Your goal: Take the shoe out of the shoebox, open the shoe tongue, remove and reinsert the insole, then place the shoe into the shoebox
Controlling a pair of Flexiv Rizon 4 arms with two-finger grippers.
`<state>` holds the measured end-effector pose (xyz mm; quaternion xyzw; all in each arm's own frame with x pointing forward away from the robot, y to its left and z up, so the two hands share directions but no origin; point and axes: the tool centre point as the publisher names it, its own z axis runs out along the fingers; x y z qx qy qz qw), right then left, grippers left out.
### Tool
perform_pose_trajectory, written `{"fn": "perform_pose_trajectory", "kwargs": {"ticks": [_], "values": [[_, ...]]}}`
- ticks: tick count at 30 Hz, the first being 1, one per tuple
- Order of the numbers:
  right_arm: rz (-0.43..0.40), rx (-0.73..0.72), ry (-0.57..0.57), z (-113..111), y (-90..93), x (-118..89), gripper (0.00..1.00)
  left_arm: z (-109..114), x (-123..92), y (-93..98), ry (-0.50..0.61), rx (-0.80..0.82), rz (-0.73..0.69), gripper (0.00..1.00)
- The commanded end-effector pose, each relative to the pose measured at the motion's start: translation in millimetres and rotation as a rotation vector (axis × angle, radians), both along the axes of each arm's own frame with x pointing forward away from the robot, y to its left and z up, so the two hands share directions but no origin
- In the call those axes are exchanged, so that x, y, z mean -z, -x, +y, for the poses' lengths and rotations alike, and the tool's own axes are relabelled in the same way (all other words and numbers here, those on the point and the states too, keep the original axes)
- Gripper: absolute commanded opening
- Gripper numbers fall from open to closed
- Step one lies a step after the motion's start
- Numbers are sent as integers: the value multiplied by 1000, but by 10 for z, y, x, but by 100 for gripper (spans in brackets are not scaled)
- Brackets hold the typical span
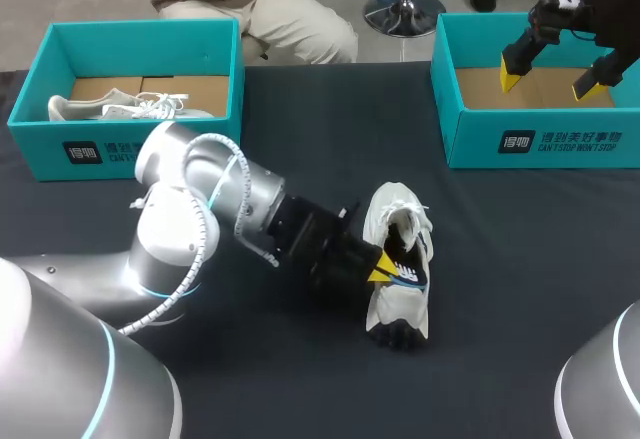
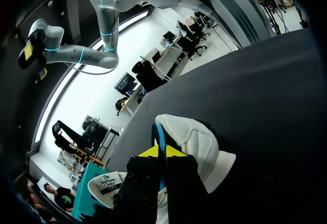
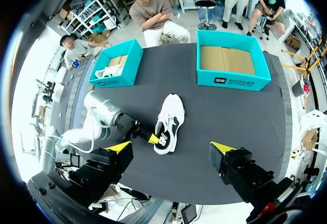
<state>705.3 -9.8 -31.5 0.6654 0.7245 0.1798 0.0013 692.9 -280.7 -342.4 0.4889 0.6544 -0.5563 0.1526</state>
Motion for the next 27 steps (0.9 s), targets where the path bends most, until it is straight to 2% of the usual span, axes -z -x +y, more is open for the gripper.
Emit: {"fn": "perform_pose_trajectory", "kwargs": {"ticks": [1,17,25,27], "values": [[6,0,3,16,-23,-7,100,-53,6,-4,-3,9,-7,0],[6,0,3,16,-23,-7,100,-47,186,-244,-53,-16,-18,0],[6,0,3,16,-23,-7,100,-5,258,-217,-71,-18,-4,0],[6,0,3,16,-23,-7,100,5,252,-196,-72,-14,-2,3]]}}
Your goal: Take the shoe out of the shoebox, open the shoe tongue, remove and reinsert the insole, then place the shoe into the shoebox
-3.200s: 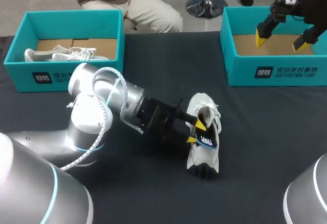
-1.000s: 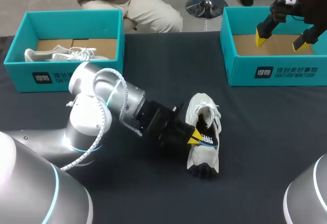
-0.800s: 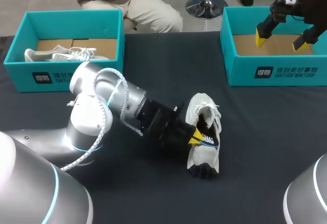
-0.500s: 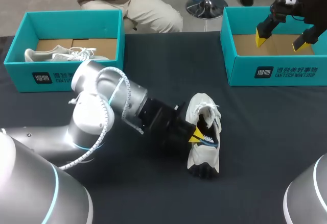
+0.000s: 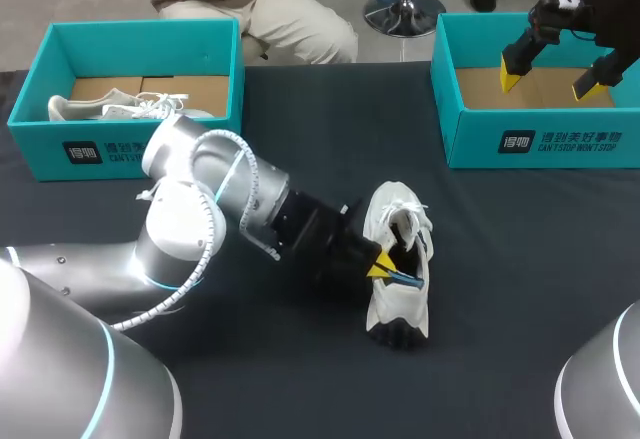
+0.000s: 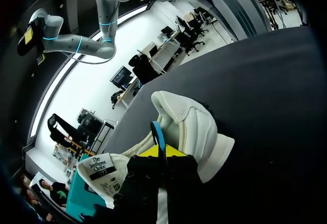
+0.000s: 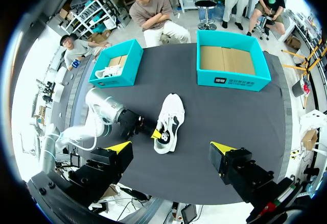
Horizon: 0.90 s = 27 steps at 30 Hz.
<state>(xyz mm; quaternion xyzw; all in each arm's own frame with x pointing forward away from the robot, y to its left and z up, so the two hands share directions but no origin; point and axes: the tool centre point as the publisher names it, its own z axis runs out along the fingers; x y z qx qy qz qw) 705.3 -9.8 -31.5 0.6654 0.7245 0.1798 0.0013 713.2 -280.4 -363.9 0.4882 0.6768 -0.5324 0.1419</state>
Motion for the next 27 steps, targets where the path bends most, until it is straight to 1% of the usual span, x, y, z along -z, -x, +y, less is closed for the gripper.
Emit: {"fn": "perform_pose_trajectory", "kwargs": {"ticks": [1,2,3,5,6,7,9,12,16,20,23,27], "values": [[6,0,3,16,-23,-7,100,9,32,16,-6,5,1,5],[6,0,3,16,-23,-7,100,17,23,23,-6,7,1,7],[6,0,3,16,-23,-7,100,23,12,28,-6,8,2,12],[6,0,3,16,-23,-7,100,36,-33,38,-4,13,0,29],[6,0,3,16,-23,-7,100,41,-58,39,-1,15,-2,33],[6,0,3,16,-23,-7,100,44,-84,38,2,16,-5,43],[6,0,3,16,-23,-7,100,50,-148,31,13,14,-13,49],[6,0,3,16,-23,-7,100,76,-252,11,31,7,-21,73],[6,0,3,16,-23,-7,100,125,-394,-23,49,-1,-22,84],[6,0,3,16,-23,-7,100,182,-516,-52,43,-3,-10,100],[6,0,3,16,-23,-7,100,230,-600,-53,13,-10,5,100],[6,0,3,16,-23,-7,100,291,-699,3,-114,45,16,100]]}}
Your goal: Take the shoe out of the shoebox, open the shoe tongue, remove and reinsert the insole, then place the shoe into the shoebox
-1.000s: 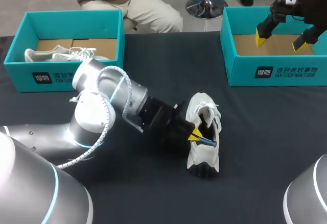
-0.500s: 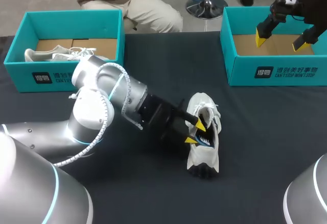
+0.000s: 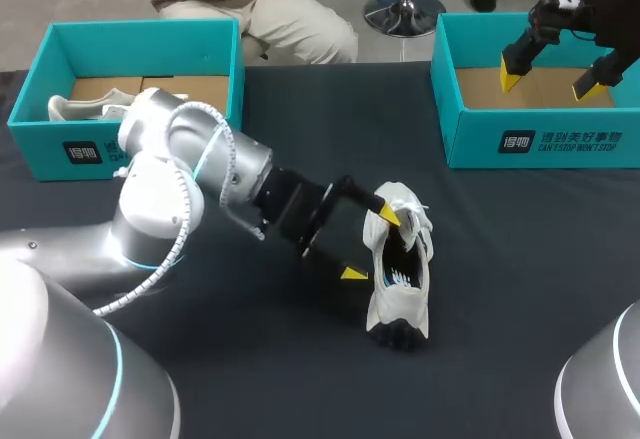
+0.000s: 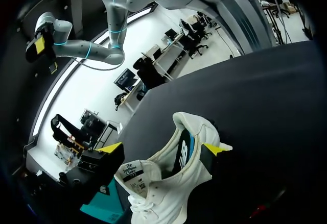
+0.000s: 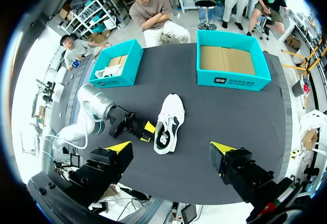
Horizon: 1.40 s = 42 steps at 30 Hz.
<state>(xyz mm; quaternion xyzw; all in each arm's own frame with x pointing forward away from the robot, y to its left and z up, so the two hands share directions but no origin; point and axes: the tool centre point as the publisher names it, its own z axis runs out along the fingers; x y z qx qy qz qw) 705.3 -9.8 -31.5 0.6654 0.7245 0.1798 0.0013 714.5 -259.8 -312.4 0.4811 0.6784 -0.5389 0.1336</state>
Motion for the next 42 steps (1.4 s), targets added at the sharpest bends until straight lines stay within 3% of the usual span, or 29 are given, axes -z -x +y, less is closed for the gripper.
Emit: {"fn": "perform_pose_trajectory", "kwargs": {"ticks": [1,9,20,28,33,40,42], "values": [[6,0,3,16,-23,-7,100,106,-223,36,-139,61,-5,100],[6,0,3,16,-23,-7,100,273,-312,208,-452,163,-85,100],[6,0,3,16,-23,-7,100,273,-312,208,-452,163,-85,100],[19,58,17,-380,54,19,100,273,-312,208,-452,163,-85,100],[-4,78,-30,-619,131,14,100,273,-312,208,-452,163,-85,100],[5,107,-51,-710,174,8,100,273,-312,208,-452,163,-85,100],[5,107,-51,-710,174,8,100,187,-356,178,-488,166,-149,100]]}}
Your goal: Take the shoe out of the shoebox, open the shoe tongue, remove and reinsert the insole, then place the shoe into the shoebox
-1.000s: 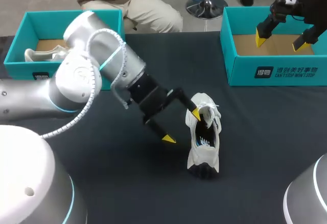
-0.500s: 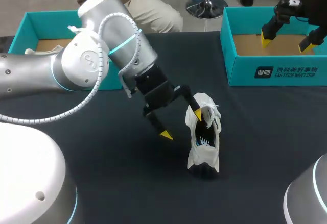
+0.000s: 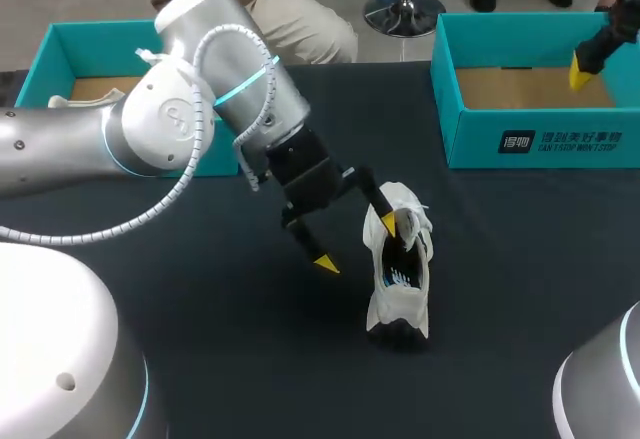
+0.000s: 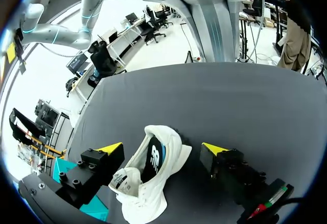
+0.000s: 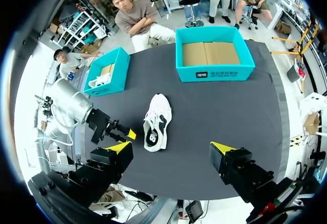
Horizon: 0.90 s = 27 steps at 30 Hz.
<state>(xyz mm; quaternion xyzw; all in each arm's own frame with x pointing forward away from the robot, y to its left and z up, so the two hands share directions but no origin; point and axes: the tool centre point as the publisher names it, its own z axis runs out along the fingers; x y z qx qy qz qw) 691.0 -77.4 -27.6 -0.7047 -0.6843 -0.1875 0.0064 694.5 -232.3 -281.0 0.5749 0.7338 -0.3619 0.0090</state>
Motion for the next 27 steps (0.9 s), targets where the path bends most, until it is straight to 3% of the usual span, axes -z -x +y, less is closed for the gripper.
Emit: {"fn": "perform_pose_trajectory", "kwargs": {"ticks": [1,6,7,8,9,19,27], "values": [[-10,-1,-15,-33,31,47,100,-114,-59,-35,-48,16,-84,100],[-10,-1,-15,-33,31,47,100,-256,-31,-129,-120,36,-191,100],[-10,-1,-15,-33,31,47,100,-269,-22,-138,-122,36,-198,88],[-10,-1,-15,-33,31,47,100,-297,-10,-144,-126,40,-202,4],[-10,-1,-15,-33,31,47,100,-315,7,-135,-132,65,-198,0],[-10,-1,-15,-33,31,47,100,-452,209,-161,-161,108,-202,0],[-10,-1,-15,-33,31,47,100,-545,498,-121,-223,153,-230,0]]}}
